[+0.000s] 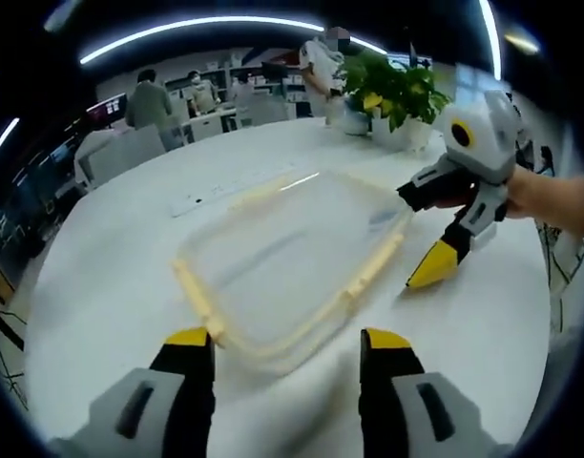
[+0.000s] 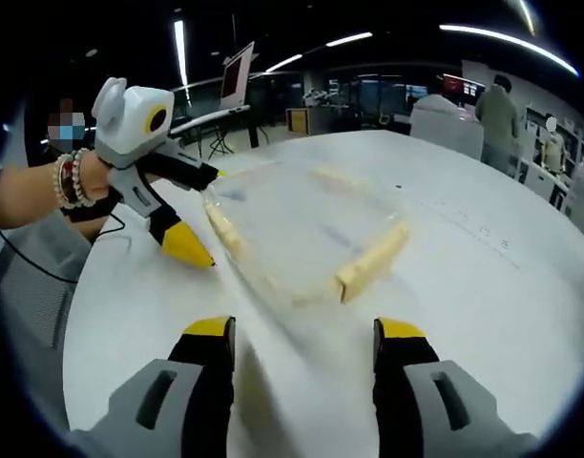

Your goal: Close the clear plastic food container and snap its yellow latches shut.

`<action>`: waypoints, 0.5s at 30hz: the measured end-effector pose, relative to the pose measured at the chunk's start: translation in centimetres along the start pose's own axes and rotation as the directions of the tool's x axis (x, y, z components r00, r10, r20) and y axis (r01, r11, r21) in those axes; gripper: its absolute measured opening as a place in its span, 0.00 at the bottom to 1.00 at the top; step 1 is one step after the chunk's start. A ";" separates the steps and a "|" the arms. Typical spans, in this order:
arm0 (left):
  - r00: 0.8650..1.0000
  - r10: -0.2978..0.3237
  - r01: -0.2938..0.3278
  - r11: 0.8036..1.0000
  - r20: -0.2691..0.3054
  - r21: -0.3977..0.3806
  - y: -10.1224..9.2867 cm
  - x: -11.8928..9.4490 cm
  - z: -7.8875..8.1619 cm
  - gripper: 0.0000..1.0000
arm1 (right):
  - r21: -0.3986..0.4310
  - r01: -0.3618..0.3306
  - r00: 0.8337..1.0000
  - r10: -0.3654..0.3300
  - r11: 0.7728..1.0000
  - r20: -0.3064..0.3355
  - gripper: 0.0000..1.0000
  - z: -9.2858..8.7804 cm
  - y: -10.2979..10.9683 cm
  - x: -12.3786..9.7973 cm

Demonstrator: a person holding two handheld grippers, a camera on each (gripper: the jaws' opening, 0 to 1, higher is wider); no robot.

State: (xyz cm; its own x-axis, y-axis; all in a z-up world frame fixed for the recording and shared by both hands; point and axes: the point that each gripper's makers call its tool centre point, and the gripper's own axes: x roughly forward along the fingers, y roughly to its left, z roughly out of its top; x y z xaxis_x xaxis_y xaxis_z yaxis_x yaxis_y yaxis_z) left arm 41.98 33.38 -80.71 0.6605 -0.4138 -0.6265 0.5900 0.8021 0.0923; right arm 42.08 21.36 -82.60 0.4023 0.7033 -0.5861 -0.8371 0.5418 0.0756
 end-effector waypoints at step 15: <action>0.995 -0.023 0.029 0.998 0.098 -0.051 -1.6 -4.4 1.6 0.87 | 0.076 0.070 0.995 -0.075 0.995 0.064 0.80 0.8 1.0 -5.8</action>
State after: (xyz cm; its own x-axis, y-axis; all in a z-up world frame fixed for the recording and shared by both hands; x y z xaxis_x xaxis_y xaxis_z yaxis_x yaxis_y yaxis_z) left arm 38.89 33.19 -76.90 0.6888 -0.4727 -0.5496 0.5844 0.8107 0.0351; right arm 39.17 18.20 -78.52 0.4872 0.6887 -0.5370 -0.7761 0.6233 0.0953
